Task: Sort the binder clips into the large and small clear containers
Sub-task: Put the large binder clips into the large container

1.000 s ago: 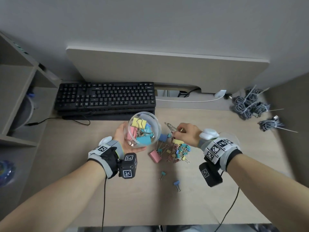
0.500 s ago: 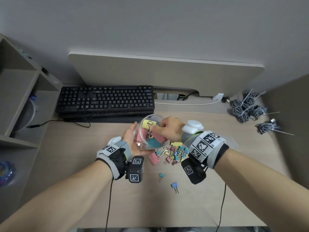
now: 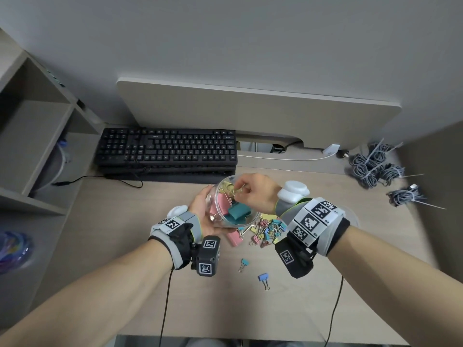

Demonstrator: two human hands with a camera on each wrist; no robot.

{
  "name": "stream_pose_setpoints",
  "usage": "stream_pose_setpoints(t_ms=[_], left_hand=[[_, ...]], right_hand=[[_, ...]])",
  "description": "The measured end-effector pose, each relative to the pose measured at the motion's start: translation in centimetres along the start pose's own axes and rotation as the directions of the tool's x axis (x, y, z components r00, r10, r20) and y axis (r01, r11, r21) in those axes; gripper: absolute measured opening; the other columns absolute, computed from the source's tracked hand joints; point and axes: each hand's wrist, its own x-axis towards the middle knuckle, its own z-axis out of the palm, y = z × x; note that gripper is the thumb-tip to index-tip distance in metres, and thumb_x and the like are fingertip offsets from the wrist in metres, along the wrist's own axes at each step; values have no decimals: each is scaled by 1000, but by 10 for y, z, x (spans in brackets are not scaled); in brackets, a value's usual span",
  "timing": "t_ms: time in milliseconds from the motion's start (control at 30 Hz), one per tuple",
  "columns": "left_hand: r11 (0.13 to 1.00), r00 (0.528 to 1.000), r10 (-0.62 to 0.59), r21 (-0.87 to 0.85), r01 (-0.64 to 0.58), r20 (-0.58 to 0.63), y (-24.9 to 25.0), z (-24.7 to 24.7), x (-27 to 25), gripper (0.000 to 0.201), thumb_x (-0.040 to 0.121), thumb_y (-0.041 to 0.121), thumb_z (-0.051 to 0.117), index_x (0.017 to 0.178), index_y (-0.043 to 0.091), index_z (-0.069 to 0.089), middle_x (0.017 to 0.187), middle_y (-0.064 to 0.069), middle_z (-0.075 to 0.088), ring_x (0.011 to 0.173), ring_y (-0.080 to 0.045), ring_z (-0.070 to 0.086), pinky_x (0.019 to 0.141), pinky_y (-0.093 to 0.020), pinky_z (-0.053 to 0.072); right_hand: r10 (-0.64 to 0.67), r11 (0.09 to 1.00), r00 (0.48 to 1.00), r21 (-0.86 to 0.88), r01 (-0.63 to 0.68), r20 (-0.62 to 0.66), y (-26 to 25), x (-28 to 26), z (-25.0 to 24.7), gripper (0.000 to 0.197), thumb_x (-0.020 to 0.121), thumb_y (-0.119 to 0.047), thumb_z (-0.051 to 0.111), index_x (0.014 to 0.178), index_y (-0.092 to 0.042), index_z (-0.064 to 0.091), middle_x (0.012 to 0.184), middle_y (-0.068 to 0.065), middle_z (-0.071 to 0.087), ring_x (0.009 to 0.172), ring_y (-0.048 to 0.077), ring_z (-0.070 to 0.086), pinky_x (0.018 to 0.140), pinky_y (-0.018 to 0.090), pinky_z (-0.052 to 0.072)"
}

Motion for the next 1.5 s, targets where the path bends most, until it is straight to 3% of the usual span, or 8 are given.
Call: stream_pose_setpoints(t_ms=[200,433,500,700,833,1033,1300,1500], left_hand=[[999,1000,-14,-30,14,-8,1,2,0,71,88,68,44,122,9,65,118,-28,67,105,-48,65,85,-60,54],[999,999,-36,-29,36,9,3,5,-2,74,87,69,47,125,8,63,122,-30,64,107,-50,63,81,-60,56],[998,1000,-27,-52,26,-9,4,3,-2,72,88,68,46,124,8,63,120,-29,64,106,-49,63,85,-60,54],[996,998,4,-88,-9,-67,11,-18,-3,75,85,70,47,126,8,60,122,-26,64,104,-47,64,78,-60,56],[995,993,26,-96,-37,-116,14,-39,-5,75,81,66,51,128,8,59,123,-25,65,106,-48,64,79,-59,56],[991,988,54,-115,-71,-147,11,-57,-19,72,86,65,45,127,8,60,120,-24,67,104,-45,66,81,-56,55],[979,977,38,-190,-80,-211,-9,-89,-23,72,88,67,42,128,10,60,120,-23,68,103,-45,68,84,-58,56],[979,979,21,-194,-61,-204,-14,-88,-19,72,85,69,47,128,13,61,120,-22,69,97,-45,71,76,-58,58]], right_hand=[[-85,967,996,-238,88,24,5,-2,1,19,85,-19,60,104,-16,62,90,0,63,84,24,60,74,37,53],[-96,959,988,-253,124,120,5,-6,9,14,88,-23,62,100,-18,63,90,-2,60,84,22,60,68,32,50],[-118,973,989,-189,132,84,6,-8,4,11,87,-21,62,97,-17,64,89,-1,62,84,22,61,72,34,51],[-55,998,992,-36,51,-112,33,2,-19,7,91,-19,60,89,-14,63,79,-2,62,75,19,58,66,30,46],[84,986,996,-143,-89,-44,68,17,2,12,92,-18,58,102,-13,60,92,4,65,81,25,62,71,36,52],[153,915,973,-396,-74,173,97,35,51,63,88,-8,54,143,-29,32,127,9,46,93,34,61,75,42,54],[103,688,933,-703,183,344,91,80,98,82,83,-3,61,148,-36,24,144,8,26,126,33,39,97,41,45],[120,625,952,-766,146,280,102,79,109,68,82,-11,65,142,-23,34,144,11,29,128,33,38,98,40,42]])
